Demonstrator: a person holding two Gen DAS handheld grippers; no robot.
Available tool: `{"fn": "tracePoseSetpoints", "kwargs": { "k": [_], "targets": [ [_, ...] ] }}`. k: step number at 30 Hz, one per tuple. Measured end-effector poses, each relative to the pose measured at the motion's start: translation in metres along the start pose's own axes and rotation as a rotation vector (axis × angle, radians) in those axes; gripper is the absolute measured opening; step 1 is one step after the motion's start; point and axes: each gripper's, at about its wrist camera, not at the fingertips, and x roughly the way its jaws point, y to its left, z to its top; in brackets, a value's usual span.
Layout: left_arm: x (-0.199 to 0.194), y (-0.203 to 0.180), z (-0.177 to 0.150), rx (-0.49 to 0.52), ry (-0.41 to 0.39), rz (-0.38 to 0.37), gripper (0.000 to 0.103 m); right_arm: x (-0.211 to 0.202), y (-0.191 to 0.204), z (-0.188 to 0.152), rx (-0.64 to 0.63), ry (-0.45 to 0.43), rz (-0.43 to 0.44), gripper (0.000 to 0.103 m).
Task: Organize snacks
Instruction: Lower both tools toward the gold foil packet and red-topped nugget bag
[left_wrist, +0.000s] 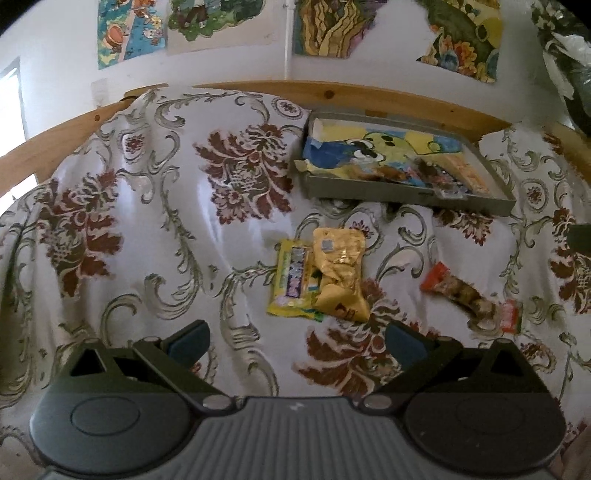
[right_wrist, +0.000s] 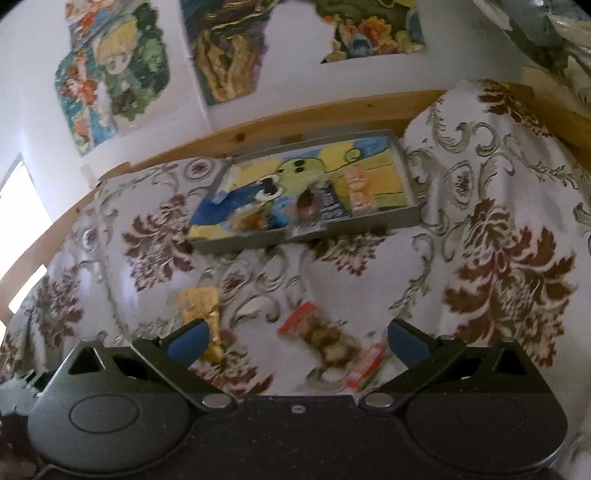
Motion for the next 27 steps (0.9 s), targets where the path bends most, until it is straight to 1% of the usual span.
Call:
{"fn": "tracePoseSetpoints", "kwargs": {
  "k": [2, 5, 7, 10, 14, 18, 22, 27],
  "targets": [
    [0.003, -0.002, 0.0, 0.007, -0.003, -0.008, 0.103, 0.006, -0.01, 0.007, 0.006, -0.004, -0.021, 0.102],
    [0.007, -0.006, -0.001, 0.024, -0.007, -0.015, 0.103, 0.018, -0.023, 0.014, 0.003, 0.005, -0.023, 0.102],
    [0.009, -0.009, -0.002, 0.035, -0.006, -0.015, 0.103, 0.027, -0.031, 0.016, 0.018, 0.028, -0.004, 0.102],
    [0.013, -0.011, -0.005, 0.042, 0.002, -0.021, 0.103, 0.041, -0.04, 0.015, 0.053, 0.052, 0.048, 0.102],
    [0.02, -0.014, -0.004, 0.049, 0.018, -0.03, 0.103, 0.062, -0.041, 0.014, 0.079, 0.112, 0.097, 0.102],
    [0.03, -0.019, 0.002, 0.084, 0.028, -0.038, 0.103, 0.084, -0.032, 0.016, 0.045, 0.145, 0.121, 0.102],
    [0.046, -0.019, 0.009, 0.14, 0.053, -0.084, 0.103, 0.102, -0.022, 0.016, -0.011, 0.154, 0.161, 0.102],
    [0.064, -0.021, 0.016, 0.164, 0.033, -0.11, 0.103, 0.119, -0.008, 0.015, -0.114, 0.164, 0.173, 0.102]
  ]
}}
